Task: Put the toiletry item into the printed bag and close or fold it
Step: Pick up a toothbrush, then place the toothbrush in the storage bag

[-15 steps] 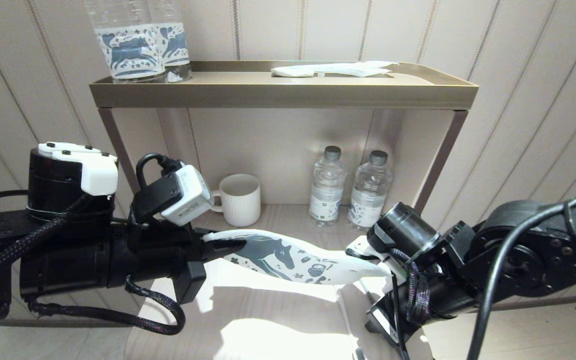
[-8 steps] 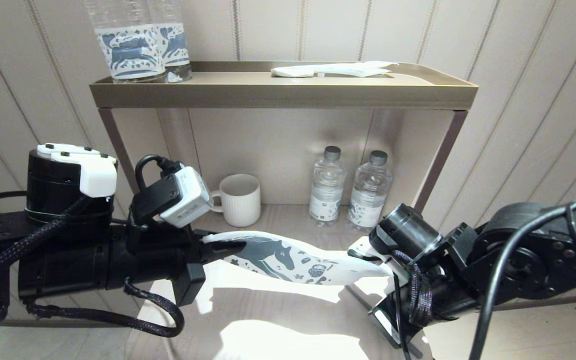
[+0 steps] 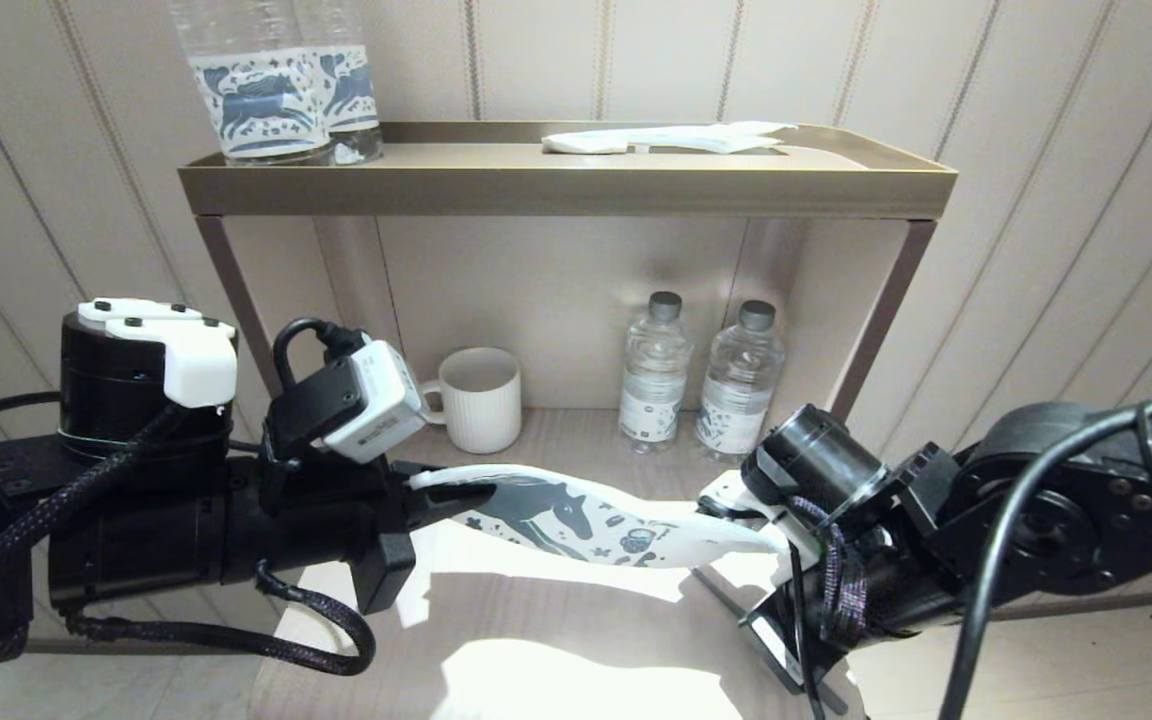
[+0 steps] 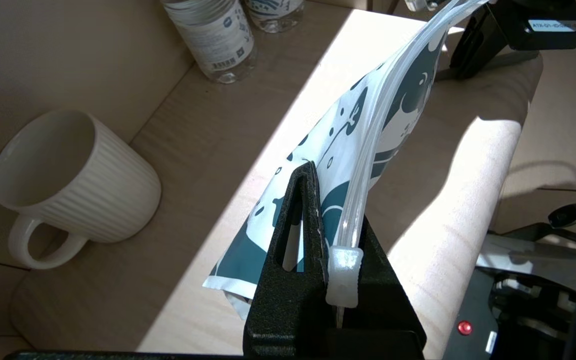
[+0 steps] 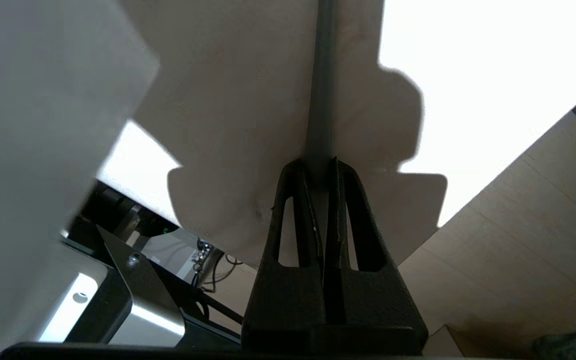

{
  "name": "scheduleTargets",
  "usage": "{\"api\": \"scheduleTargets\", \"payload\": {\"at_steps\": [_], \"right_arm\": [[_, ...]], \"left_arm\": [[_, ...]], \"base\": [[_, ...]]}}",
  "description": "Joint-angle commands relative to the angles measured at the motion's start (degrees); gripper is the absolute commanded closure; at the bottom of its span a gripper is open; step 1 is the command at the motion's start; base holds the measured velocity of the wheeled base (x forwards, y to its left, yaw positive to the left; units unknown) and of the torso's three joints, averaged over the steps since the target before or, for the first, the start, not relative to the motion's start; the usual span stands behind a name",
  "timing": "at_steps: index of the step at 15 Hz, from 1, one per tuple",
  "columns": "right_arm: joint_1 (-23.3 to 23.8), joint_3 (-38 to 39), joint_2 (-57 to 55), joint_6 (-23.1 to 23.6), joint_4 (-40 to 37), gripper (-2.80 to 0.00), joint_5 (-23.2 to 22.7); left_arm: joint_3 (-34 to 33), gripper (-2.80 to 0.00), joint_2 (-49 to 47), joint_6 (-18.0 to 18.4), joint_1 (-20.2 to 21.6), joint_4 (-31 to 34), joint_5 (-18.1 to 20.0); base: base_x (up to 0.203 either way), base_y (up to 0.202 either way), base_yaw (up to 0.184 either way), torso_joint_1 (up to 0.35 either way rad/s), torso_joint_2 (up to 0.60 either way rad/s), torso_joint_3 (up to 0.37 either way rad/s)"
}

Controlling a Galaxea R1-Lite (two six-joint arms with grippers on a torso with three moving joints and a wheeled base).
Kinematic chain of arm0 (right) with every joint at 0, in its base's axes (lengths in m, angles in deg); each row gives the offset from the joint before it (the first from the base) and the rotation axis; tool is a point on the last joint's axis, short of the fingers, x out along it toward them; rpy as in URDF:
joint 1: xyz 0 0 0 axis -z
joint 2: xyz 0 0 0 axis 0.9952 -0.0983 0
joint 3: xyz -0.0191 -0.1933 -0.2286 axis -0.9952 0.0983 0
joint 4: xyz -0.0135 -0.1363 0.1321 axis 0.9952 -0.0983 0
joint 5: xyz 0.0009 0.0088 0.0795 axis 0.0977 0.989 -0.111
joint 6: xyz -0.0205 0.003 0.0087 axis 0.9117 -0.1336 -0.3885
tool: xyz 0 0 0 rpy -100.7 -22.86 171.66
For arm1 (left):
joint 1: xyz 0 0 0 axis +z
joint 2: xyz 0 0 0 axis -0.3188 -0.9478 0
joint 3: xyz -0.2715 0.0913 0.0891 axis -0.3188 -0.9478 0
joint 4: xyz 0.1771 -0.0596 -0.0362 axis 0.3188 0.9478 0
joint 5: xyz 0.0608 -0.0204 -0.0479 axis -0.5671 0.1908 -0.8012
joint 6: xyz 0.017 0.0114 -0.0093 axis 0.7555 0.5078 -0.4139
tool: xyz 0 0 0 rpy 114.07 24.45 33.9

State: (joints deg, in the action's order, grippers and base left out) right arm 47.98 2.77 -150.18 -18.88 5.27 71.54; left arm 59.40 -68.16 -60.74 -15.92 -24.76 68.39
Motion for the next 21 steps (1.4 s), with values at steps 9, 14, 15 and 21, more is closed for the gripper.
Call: {"api": "scheduleTargets", "payload": {"at_steps": [9,14,15,21], "right_arm": [[0.1,-20.9,25.0,4.3,-27.3,0.00,0.0],[-1.9,-39.9,21.1,4.1,-45.6,0.00,-10.6],[-2.2,-43.6,19.0,4.0,-50.0,0.00,-14.5],[-2.5,-48.6,8.0,3.8,-63.4,0.00,-27.9]], "left_arm": [[-2.3,0.00,-2.2,8.7,0.1,-6.1,3.1],[0.1,0.00,-6.4,15.9,-3.1,-6.1,-2.8],[0.8,0.00,-6.8,16.0,-4.5,-6.1,-3.5],[1.9,0.00,-8.3,15.8,-6.6,-6.4,-4.1]], "base": [[0.000,0.000,0.000,0.000,0.00,0.000],[0.000,0.000,0.000,0.000,0.00,0.000],[0.000,0.000,0.000,0.000,0.00,0.000],[0.000,0.000,0.000,0.000,0.00,0.000]]}}
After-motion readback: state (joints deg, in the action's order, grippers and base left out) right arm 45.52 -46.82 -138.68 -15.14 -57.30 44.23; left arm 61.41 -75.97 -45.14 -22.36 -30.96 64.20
